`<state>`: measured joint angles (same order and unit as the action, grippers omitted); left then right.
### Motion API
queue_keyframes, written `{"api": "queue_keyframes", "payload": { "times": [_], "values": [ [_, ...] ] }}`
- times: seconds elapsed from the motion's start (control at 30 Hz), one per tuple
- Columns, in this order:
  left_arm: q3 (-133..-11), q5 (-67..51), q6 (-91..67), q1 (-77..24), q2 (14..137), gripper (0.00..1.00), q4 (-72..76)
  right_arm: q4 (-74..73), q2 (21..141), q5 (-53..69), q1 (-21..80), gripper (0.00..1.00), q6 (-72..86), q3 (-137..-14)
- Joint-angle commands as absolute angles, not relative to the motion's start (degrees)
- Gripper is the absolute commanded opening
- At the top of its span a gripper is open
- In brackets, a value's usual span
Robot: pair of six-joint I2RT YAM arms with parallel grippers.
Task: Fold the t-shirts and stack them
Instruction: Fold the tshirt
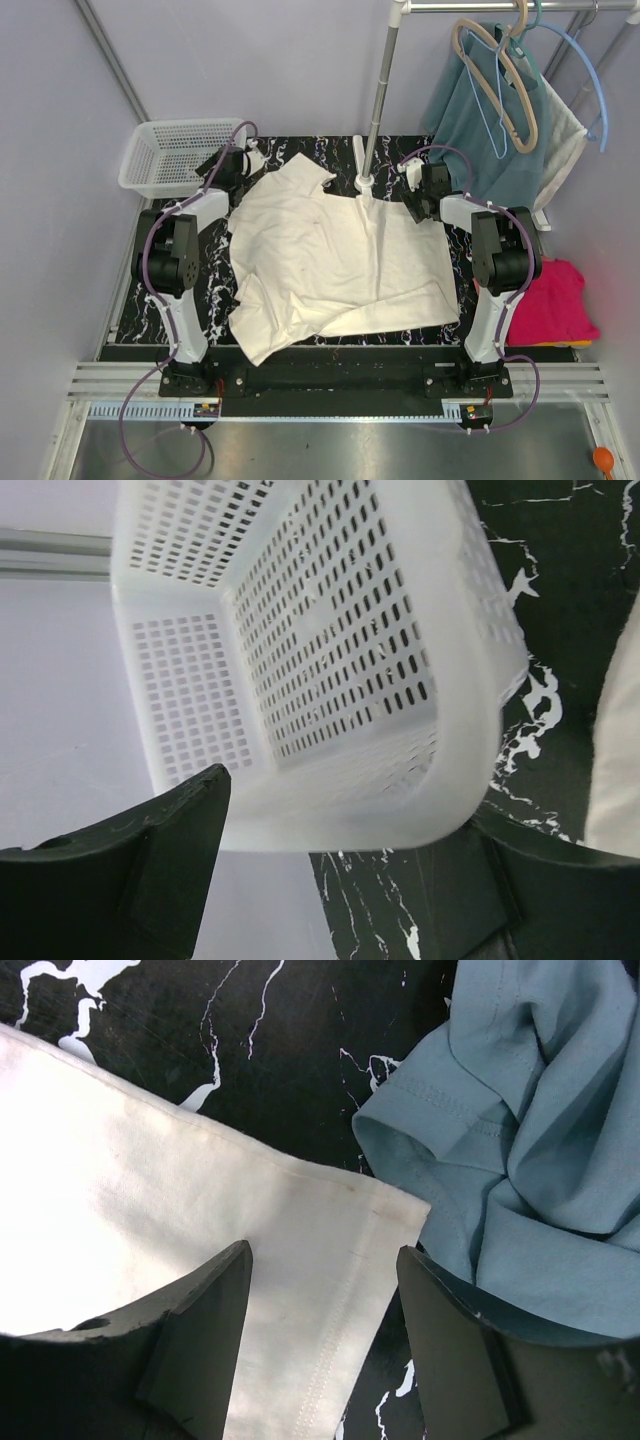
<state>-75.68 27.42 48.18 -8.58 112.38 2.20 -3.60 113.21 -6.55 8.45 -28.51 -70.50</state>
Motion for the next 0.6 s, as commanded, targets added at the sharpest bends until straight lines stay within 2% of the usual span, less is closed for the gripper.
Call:
{"api": "queue_keyframes", "payload": {
  "times": [0.0,0.17,0.33,0.57],
  "values": [
    [-74.62,27.17,47.9,-8.53,106.27,0.75,4.76,-6.33,111.71,-7.21,8.35,0.69,-29.27,-68.73],
    [-75.5,25.49,45.44,-8.61,103.1,0.76,2.2,-6.24,111.62,-7.12,8.35,0.69,-29.36,-68.64],
    [-76.64,18.91,41.31,-10.63,100.64,0.78,-5.09,-6.33,111.71,-7.29,8.35,0.69,-29.36,-68.55],
    [-74.88,15.92,41.04,-18.01,99.49,0.82,-6.15,-5.98,111.8,-7.56,8.35,0.69,-29.71,-68.29]
  ]
}}
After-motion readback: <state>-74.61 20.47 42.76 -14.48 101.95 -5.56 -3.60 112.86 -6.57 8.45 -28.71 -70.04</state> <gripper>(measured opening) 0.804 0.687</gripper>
